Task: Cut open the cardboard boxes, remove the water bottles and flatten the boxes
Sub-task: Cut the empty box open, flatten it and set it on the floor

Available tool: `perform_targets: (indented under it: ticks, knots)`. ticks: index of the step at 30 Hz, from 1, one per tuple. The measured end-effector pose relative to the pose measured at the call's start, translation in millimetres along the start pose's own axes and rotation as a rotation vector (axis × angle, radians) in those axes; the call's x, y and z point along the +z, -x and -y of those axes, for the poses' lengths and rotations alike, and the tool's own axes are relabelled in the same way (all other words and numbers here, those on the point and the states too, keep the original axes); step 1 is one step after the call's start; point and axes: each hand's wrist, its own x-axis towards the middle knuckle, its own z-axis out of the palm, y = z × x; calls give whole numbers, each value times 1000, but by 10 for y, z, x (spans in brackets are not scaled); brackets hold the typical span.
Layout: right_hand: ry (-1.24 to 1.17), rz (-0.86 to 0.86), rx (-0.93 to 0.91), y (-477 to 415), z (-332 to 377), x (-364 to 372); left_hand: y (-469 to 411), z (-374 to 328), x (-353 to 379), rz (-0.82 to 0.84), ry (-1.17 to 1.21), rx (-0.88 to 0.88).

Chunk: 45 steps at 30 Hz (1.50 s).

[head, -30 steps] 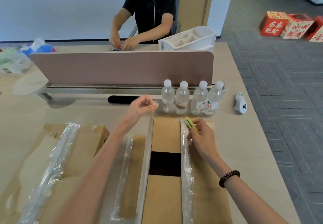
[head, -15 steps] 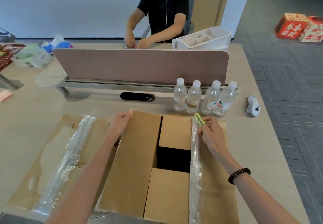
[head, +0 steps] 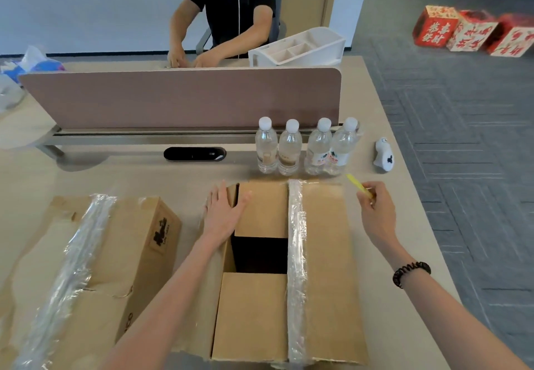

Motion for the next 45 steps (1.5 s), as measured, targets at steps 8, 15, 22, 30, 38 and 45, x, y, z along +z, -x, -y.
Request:
perform_targets:
  ticks: [8, 15, 22, 30, 38, 45]
  knots:
    - [459, 168, 103, 285, -793, 17, -52, 57, -3, 89, 209, 9]
    - [498, 227, 143, 425, -944, 49, -73, 107, 17, 105, 226, 21]
    - [227, 48, 147, 48, -513, 50, -98, 134, 34, 114, 263, 21]
    - [80, 217, -254, 136, 955, 522, -68, 96, 29, 80, 287, 31]
    - [25, 367, -158, 210, 1088, 590, -79, 104, 14, 81, 243, 9]
    - [-451, 449, -55, -21, 1083, -82, -68, 104, 19, 63, 231, 13]
